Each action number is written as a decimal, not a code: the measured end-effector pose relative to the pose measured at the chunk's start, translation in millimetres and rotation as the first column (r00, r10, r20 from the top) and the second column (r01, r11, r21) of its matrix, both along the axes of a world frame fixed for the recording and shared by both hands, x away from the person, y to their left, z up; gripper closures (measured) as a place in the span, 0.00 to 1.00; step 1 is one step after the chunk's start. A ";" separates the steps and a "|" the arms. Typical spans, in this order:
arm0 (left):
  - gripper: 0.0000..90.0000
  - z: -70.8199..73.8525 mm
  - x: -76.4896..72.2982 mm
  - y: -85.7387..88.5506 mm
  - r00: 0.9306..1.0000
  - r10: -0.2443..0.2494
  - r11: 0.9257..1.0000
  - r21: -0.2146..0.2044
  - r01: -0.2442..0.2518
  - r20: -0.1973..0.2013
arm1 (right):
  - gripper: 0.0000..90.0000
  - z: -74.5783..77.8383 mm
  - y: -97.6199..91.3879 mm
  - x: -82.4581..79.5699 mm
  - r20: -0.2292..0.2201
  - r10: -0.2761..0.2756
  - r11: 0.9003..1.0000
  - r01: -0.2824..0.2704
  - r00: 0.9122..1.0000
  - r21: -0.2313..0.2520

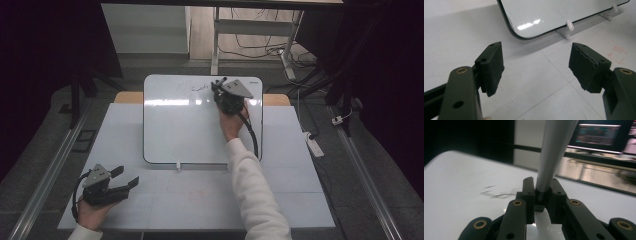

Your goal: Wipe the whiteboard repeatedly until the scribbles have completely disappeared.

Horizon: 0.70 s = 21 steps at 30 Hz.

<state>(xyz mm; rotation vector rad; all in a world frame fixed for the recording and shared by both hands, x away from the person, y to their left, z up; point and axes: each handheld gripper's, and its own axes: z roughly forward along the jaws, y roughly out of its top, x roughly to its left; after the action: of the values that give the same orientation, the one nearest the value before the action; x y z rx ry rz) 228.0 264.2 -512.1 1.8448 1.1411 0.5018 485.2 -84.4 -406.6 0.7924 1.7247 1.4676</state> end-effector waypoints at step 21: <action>0.32 1.1 -2.0 -0.3 1.000 0.005 1.000 0.003 -0.005 0.008 | 0.87 8.1 14.1 7.6 0.012 -0.028 0.999 0.028 1.000 -0.020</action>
<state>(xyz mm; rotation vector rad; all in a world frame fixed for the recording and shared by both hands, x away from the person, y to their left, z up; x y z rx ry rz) 226.0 263.9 -511.0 1.8418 1.1404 0.5134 492.8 -70.2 -398.5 0.7929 1.7104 1.4314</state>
